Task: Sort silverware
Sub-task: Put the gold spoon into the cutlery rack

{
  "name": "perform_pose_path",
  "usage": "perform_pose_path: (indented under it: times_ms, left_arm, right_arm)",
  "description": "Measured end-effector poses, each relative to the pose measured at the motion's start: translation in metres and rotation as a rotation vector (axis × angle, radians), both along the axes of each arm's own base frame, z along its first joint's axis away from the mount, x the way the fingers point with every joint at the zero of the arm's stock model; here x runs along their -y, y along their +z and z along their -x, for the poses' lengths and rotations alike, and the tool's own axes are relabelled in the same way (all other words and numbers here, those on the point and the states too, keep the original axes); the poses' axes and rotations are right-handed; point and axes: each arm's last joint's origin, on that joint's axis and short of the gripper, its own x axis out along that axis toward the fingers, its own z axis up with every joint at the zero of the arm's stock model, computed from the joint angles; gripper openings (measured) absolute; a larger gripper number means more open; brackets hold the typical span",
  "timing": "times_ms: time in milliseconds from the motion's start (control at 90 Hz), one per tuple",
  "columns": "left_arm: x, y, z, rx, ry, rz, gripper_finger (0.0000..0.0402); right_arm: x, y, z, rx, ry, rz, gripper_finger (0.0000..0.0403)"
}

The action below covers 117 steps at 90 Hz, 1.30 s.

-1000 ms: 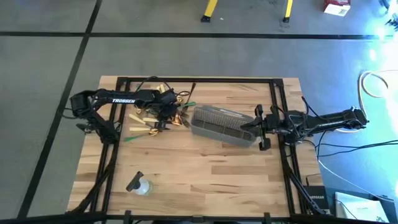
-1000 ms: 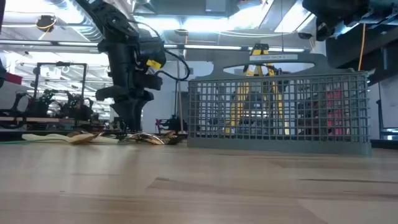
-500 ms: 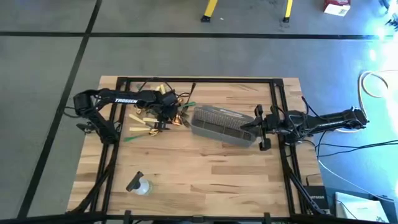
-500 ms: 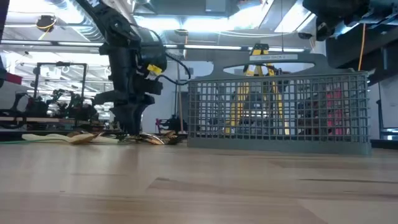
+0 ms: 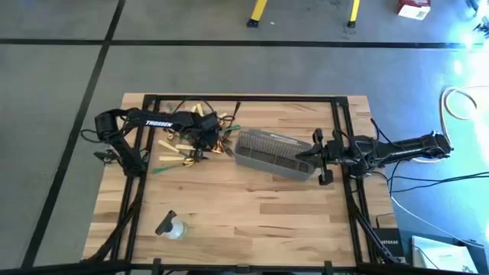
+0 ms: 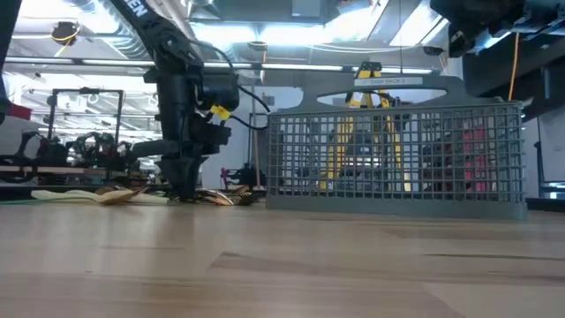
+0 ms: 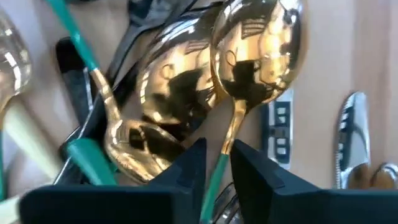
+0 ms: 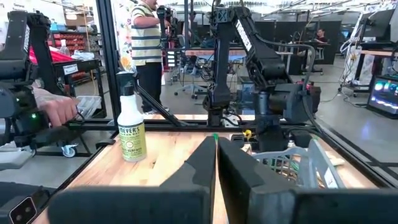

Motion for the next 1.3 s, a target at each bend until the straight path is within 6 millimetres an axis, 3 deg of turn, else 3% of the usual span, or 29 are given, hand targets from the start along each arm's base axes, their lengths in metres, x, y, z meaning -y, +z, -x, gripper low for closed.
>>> perform_pose_path:
  times_ms: [122,411,811,989,1300]
  left_arm:
    - [0.001,0.004,-0.003,0.007,-0.004,0.003,0.0006]
    - [0.008,0.018,-0.011,0.034,0.013,0.026,0.0000]
    - [0.015,0.070,0.004,0.221,0.099,0.006,0.0000]
    - [0.019,0.099,0.016,0.367,0.173,-0.001,0.0000]
    - [0.032,0.152,0.022,0.794,0.297,0.023,0.0000]
  right_arm:
    - [0.000,0.000,0.000,0.000,0.000,0.005,0.0000]
    - [0.000,0.000,0.000,0.001,0.005,0.006,0.0000]
    - [0.000,0.000,0.000,0.000,0.005,0.005,0.0000]
    - [0.000,0.000,0.000,0.002,0.005,0.006,0.0000]
    - [0.000,0.000,0.000,0.004,0.004,0.009,0.0000]
